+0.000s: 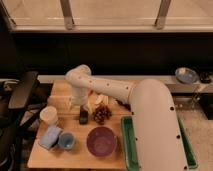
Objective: Wipe tray with eraser
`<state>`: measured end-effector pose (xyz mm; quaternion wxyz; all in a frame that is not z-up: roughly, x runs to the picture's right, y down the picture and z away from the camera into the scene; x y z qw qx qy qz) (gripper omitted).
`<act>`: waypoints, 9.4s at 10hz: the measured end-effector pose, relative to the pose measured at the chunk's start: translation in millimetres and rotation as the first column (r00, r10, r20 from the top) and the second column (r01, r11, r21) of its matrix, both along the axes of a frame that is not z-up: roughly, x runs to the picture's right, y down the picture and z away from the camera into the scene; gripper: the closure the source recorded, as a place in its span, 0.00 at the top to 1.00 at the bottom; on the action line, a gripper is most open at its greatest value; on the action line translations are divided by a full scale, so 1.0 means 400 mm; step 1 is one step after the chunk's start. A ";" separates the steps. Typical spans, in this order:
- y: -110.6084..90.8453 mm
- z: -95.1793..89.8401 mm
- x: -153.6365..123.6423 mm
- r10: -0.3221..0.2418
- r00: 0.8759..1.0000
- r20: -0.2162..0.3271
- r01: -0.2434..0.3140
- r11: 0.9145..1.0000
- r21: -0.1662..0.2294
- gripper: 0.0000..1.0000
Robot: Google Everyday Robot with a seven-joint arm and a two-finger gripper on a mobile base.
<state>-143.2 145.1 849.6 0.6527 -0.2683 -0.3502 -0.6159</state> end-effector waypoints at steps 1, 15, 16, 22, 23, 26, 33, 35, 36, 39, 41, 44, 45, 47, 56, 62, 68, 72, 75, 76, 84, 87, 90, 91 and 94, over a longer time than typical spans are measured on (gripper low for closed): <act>0.011 0.006 0.003 0.009 1.000 -0.002 -0.009 1.000 -0.009 0.74; 0.067 0.050 0.034 0.065 0.997 -0.039 -0.068 0.995 -0.073 0.02; 0.067 0.050 0.032 0.065 0.997 -0.038 -0.067 0.995 -0.073 0.02; -0.111 -0.041 0.034 0.074 0.994 -0.083 -0.070 0.997 0.044 0.02; -0.163 -0.078 0.039 0.088 0.991 -0.096 -0.081 0.994 0.080 0.02; -0.236 -0.141 0.091 0.141 0.982 -0.128 -0.124 0.983 0.135 0.02; -0.131 -0.291 0.357 0.329 0.898 -0.293 -0.299 0.944 0.142 0.02; -0.085 -0.338 0.429 0.379 0.855 -0.354 -0.348 0.926 0.149 0.02; -0.058 -0.360 0.470 0.407 0.825 -0.391 -0.377 0.913 0.154 0.02; 0.004 -0.388 0.543 0.479 0.750 -0.457 -0.465 0.872 0.152 0.02; 0.003 -0.387 0.539 0.478 0.752 -0.455 -0.464 0.873 0.151 0.02; 0.003 -0.388 0.541 0.479 0.751 -0.455 -0.465 0.872 0.151 0.02; 0.004 -0.387 0.539 0.478 0.751 -0.457 -0.464 0.873 0.152 0.02; 0.023 -0.387 0.561 0.505 0.720 -0.476 -0.496 0.854 0.157 0.02; 0.247 -0.345 0.863 0.635 0.454 -0.625 -0.710 0.682 0.177 0.02; 0.252 -0.343 0.868 0.635 0.447 -0.630 -0.714 0.678 0.177 0.02; 0.309 -0.282 0.922 0.621 0.432 -0.654 -0.747 0.653 0.126 0.02; 0.315 -0.265 0.966 0.608 0.416 -0.676 -0.758 0.642 0.111 0.02; 0.321 -0.232 0.978 0.591 0.412 -0.693 -0.763 0.640 0.092 0.02; 0.323 -0.227 0.979 0.586 0.414 -0.696 -0.761 0.643 0.089 0.02; 0.325 -0.209 0.908 0.573 0.475 -0.668 -0.757 0.653 0.023 0.02; 0.375 -0.248 0.897 0.569 0.484 -0.664 -0.765 0.644 -0.006 0.02; 0.416 -0.293 0.946 0.575 0.442 -0.689 -0.783 0.622 0.016 0.02; 0.408 -0.298 0.977 0.580 0.421 -0.698 -0.788 0.615 0.035 0.02; 0.360 -0.280 1.074 0.588 0.368 -0.721 -0.795 0.600 0.084 0.02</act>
